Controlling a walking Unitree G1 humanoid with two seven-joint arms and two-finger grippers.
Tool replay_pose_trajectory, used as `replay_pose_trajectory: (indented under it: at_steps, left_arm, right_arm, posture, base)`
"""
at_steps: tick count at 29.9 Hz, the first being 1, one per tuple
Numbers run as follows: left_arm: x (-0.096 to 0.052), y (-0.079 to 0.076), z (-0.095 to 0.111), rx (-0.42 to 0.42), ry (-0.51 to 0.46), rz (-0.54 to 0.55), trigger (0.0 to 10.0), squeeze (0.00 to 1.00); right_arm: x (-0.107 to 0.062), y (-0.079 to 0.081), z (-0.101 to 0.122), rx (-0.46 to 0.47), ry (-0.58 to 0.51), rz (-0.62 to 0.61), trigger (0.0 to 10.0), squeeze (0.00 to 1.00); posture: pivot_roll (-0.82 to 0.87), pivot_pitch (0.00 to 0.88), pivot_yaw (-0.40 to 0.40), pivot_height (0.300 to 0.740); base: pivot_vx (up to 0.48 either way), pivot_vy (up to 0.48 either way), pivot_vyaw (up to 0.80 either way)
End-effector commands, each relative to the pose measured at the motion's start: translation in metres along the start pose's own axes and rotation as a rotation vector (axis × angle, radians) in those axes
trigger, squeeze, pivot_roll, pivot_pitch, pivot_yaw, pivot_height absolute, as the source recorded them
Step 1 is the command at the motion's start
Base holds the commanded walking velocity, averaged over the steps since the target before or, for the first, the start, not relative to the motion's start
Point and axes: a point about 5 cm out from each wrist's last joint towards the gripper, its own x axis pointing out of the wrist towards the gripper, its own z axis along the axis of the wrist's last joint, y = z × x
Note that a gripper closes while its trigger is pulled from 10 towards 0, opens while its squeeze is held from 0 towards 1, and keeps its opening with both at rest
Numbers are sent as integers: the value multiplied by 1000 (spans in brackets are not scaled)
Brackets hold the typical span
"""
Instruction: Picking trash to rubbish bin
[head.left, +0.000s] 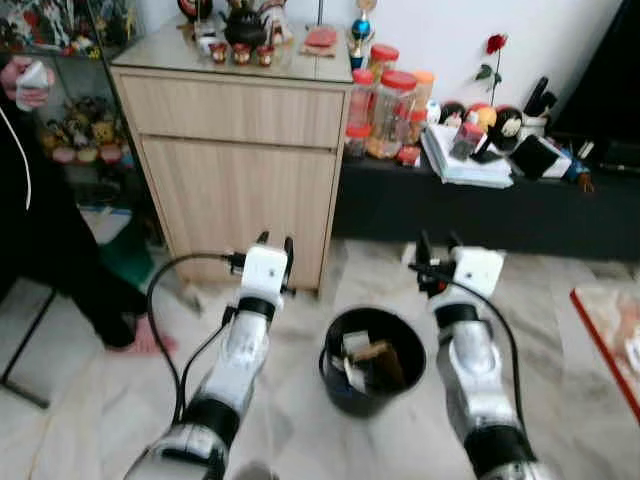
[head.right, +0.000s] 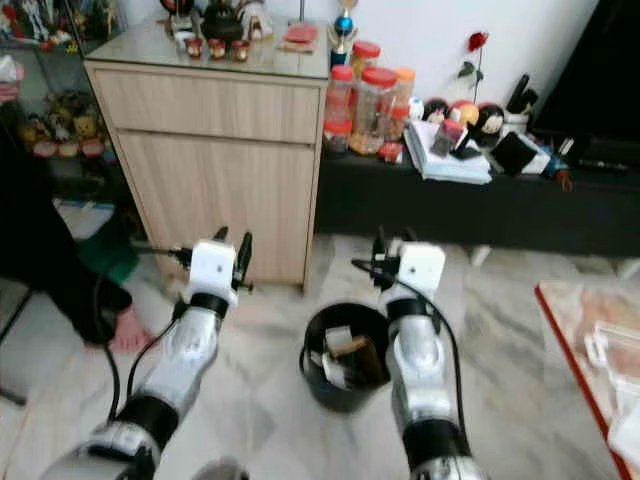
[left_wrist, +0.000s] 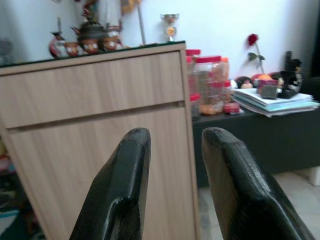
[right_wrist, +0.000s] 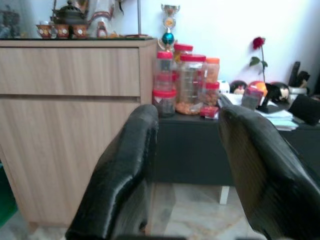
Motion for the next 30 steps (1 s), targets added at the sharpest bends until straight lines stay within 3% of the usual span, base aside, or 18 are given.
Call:
replay_pose_trajectory:
  at_steps: [1, 21, 30]
  left_arm:
    - [4, -8, 6, -19, -15, -20, 10000, 0]
    - [4, -8, 6, -24, -18, -29, 10000, 0]
    - [5, -7, 7, -31, -17, -18, 10000, 0]
  right_arm:
    - [1, -7, 2, -3, -6, -17, 10000, 0]
    - [1, -6, 2, -1, -3, -11, 10000, 0]
    - [1, -5, 2, -1, -1, -3, 10000, 0]
  posture:
    - [136, 70, -104, 740]
    - [136, 70, -104, 740]
    - [133, 72, -106, 740]
  base:
    - [-259, 0, 0]
    - [-151, 0, 0]
    - [0, 0, 0]
